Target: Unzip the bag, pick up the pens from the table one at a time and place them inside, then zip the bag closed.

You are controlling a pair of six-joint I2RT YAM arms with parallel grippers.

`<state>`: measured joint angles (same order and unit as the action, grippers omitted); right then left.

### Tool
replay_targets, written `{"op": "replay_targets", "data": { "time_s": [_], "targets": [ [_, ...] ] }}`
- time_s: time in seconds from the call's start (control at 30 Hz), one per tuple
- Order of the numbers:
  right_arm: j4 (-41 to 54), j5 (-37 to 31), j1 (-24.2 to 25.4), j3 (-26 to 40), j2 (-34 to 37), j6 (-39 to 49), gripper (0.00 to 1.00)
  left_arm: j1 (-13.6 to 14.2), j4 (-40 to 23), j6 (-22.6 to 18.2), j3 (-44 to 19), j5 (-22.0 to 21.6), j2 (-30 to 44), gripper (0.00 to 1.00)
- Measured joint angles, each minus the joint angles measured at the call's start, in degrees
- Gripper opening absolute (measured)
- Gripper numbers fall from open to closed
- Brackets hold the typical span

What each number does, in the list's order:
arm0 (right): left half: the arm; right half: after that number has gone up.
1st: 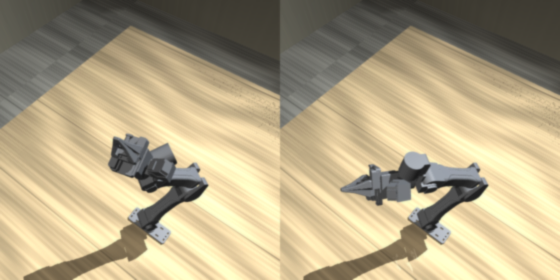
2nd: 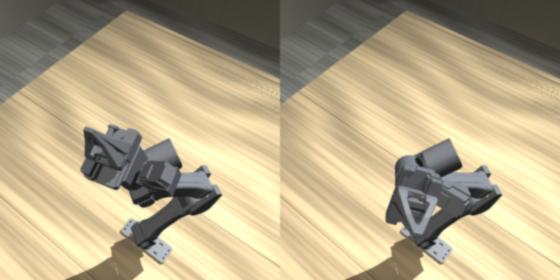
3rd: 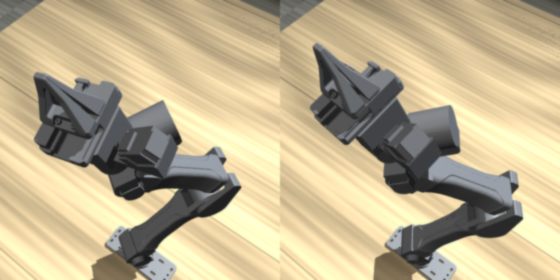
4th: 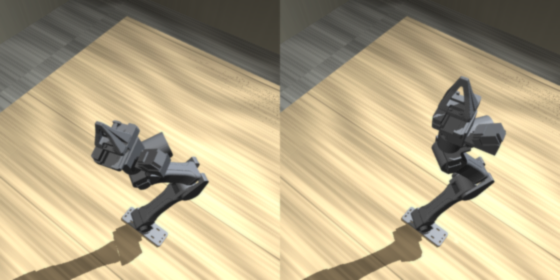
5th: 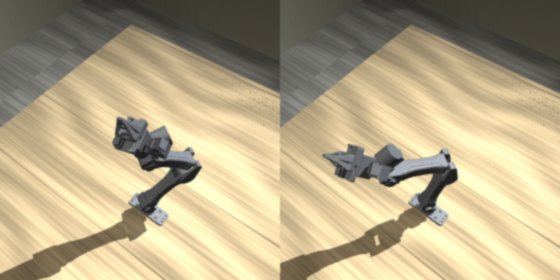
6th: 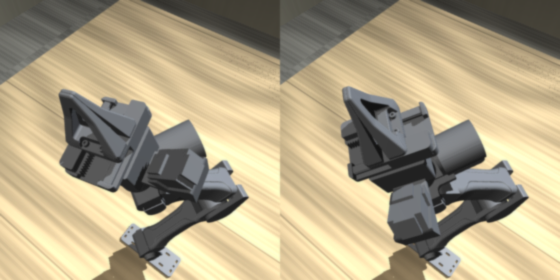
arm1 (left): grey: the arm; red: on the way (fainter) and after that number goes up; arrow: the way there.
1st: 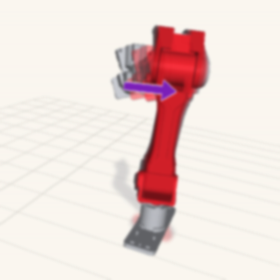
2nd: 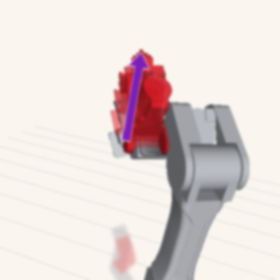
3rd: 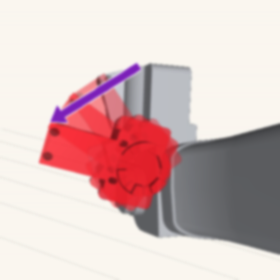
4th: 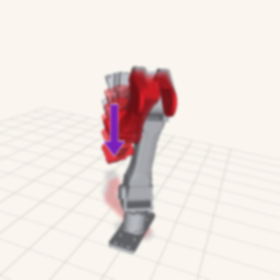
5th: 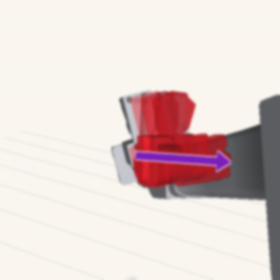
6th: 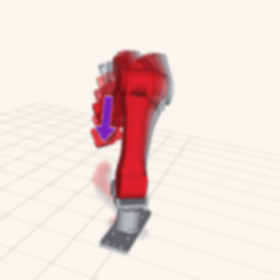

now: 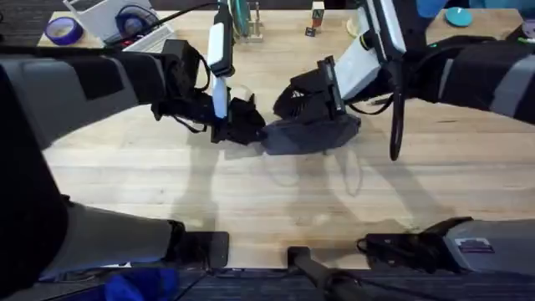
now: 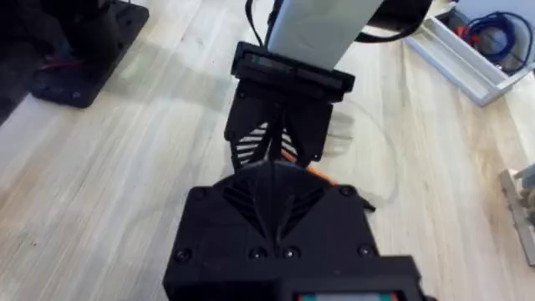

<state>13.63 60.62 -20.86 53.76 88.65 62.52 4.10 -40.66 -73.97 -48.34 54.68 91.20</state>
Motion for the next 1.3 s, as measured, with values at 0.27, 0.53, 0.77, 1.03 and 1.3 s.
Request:
{"op": "replay_targets", "data": {
  "time_s": [0.27, 0.53, 0.77, 1.03, 1.3],
  "targets": [
    [-0.1, 0.0, -0.1, 0.0, 0.5, -0.2, 0.030, 0.0, 0.0, 0.0, 0.0, 0.0, 0.0, 0.042],
    [-0.1, -0.1, -0.1, 0.0, 0.5, -0.7, 0.409, 0.0, 0.0, 0.0, 0.0, 0.0, 0.0, 0.042],
    [-0.1, -0.2, -0.1, 0.0, 0.5, -0.6, 0.996, 0.0, 0.0, 0.0, 0.0, 0.0, 0.0, 0.042],
    [-0.1, -0.2, -0.1, 0.0, 0.5, -0.6, 0.997, 0.0, 0.0, 0.0, 0.0, 0.0, 0.0, 0.042],
    [0.0, -0.2, -0.1, 0.0, 0.5, -0.6, 0.997, 0.0, 0.0, 0.0, 0.0, 0.0, 0.0, 0.042]
  ]
}}
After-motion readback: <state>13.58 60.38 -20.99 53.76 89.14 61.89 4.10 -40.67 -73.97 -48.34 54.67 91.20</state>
